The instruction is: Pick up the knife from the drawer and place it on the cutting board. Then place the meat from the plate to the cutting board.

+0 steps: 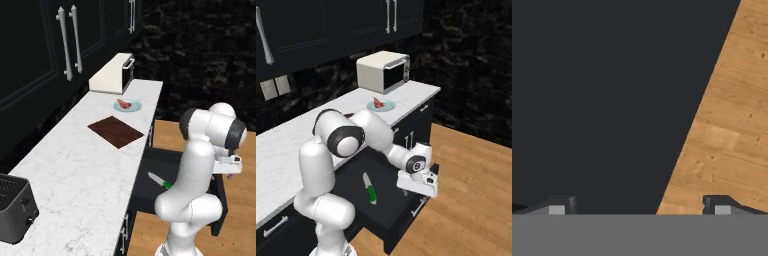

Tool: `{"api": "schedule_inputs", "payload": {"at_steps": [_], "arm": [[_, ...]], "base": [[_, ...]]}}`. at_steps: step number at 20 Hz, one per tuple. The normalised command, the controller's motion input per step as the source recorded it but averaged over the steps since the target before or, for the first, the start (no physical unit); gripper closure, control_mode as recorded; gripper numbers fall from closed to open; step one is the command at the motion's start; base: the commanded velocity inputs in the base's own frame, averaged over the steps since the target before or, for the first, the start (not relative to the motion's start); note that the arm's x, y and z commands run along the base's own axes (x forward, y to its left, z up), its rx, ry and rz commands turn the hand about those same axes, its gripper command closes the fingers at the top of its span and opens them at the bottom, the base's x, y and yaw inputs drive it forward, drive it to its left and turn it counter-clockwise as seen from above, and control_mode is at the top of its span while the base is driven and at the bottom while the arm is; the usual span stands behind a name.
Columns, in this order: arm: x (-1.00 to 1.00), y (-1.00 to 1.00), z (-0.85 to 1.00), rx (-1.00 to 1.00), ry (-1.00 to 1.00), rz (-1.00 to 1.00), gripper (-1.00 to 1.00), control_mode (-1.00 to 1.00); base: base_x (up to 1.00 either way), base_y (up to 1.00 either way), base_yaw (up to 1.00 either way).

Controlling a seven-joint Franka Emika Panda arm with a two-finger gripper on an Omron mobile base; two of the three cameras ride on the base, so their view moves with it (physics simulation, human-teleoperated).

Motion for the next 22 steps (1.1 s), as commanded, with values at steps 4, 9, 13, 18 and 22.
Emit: {"api": "schedule_inputs", "payload": {"at_steps": [4,9,13,18,22], "arm": [[-0.31,0.04,0.79,0.06,-0.11,0.03,-1.00,-1.00],[-0.03,0.72,0.81,0.00,-0.05,0.06,-1.00,-1.00],[-0.16,1.00,0.12,0.00,-0.06,0.05,-1.00,-1.00],[-0.14,0.90,-0.01,0.01,-0.09,0.04,-1.00,-1.00],[0.08,0.55,-0.07,0.00,0.00,0.04,-1.00,-1.00]], "base": [[0.00,0.00,0.00],[0.00,0.00,0.00],[0.00,0.00,0.00],[0.00,0.00,0.00],[0.00,0.00,0.00]]}}
